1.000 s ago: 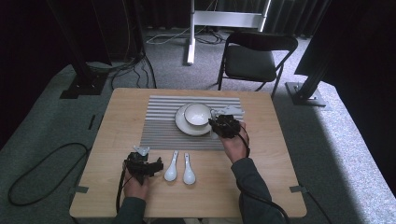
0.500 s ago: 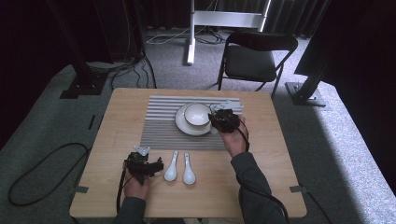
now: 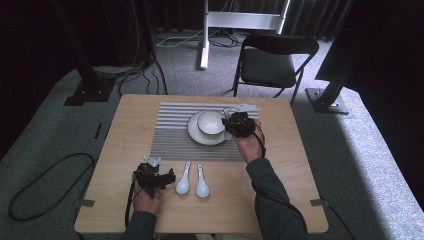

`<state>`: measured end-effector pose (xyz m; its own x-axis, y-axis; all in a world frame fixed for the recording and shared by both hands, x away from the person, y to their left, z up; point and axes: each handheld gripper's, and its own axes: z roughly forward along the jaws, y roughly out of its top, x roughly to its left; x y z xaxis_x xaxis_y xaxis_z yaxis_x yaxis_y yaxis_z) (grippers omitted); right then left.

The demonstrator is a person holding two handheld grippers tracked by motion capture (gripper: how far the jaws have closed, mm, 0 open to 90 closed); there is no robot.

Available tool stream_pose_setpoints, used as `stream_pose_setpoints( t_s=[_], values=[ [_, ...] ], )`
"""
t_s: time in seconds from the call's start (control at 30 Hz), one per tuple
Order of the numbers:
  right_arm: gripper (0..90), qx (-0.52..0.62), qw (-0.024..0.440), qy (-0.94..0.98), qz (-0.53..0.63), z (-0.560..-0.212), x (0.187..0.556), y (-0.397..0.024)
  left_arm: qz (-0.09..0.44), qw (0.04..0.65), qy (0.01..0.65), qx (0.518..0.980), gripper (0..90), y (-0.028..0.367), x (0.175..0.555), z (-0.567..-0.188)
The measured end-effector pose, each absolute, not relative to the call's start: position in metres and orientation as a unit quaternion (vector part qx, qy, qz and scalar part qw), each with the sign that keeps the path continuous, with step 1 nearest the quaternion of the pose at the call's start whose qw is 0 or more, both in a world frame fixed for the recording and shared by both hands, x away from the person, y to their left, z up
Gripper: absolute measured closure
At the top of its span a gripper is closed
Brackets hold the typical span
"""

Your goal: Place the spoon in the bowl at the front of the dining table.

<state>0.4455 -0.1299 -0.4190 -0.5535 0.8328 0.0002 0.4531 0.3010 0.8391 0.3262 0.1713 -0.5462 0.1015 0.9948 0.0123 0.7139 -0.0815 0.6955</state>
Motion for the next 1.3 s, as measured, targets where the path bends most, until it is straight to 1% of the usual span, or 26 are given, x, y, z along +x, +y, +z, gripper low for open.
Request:
stream_pose_setpoints(
  t_s=[1.0, 1.3],
  values=[
    [74.5, 0.421, 0.218, 0.774, 0.421, -0.417, 0.471, -0.123, 0.255, 0.273, 0.619, 0.691, 6.9, 0.170, 0.326, -0.546],
    [74.5, 0.423, 0.215, 0.770, 0.426, -0.416, 0.484, -0.116, 0.255, 0.273, 0.619, 0.691, 6.9, 0.170, 0.326, -0.546]
  ],
)
